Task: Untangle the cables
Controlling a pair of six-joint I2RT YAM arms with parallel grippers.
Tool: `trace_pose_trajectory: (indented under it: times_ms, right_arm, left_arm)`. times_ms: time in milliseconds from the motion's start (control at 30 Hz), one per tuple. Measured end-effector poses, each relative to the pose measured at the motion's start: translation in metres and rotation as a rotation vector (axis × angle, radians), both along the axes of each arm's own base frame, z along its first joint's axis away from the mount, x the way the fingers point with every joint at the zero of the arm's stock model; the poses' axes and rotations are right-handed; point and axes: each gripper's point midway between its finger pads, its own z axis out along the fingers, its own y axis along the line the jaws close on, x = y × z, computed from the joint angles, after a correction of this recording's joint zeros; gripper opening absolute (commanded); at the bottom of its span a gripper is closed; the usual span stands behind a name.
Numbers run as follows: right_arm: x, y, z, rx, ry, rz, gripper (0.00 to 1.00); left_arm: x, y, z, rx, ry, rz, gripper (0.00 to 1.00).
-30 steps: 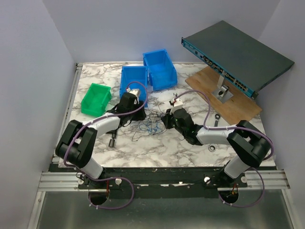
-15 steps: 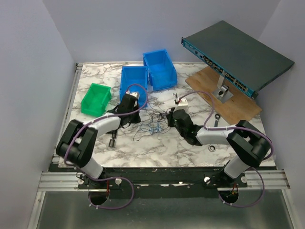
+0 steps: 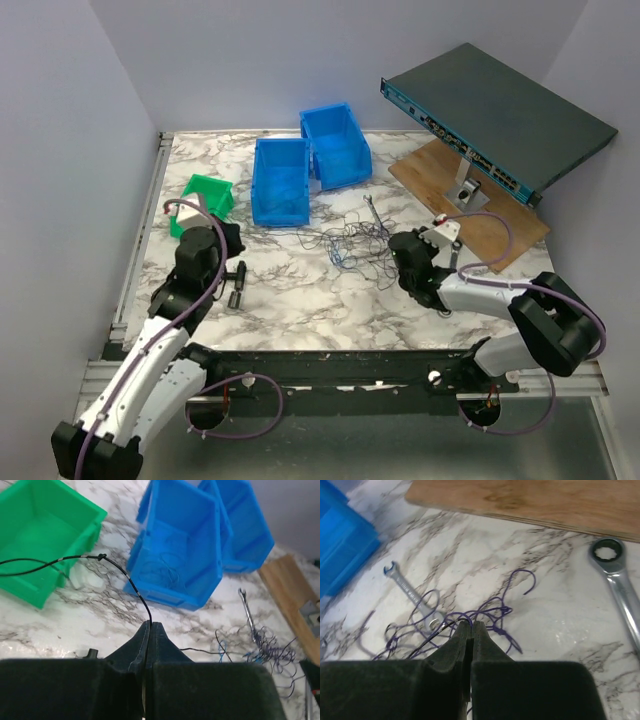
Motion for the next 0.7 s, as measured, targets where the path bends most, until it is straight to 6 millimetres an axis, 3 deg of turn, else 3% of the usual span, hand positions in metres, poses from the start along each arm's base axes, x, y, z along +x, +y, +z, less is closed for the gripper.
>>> trace_pose_trajectory:
  times_ms: [300,433,600,667,700]
  right_arm:
    - [-0.019,-0.054,-0.015,0.027,0.017,-0.275,0.01]
    - [-0.026,-0.064,-0.017,0.029,0.019,-0.336,0.01]
    - [-0.024,-0.065,-0.01,0.034,0.016,-0.359,0.02]
    - [-0.023,-0.063,-0.008,0.012,0.026,-0.342,0.1]
    - [-0.021,-0.061,-0.007,-0.013,0.044,-0.31,0.2]
  left_arm:
    - [-0.021,0.077,0.085,-0.071,-0.081,0.305,0.0]
    - [-0.04,0.104,0.122,-0.057,-0.121,0.394,0.0]
    - [-0.054,0.119,0.172,-0.008,-0.196,0.419,0.0]
    - [-0.054,0.114,0.179,0.006,-0.21,0.38,0.0]
    - [-0.053,0.105,0.18,0.021,-0.211,0.321,0.0]
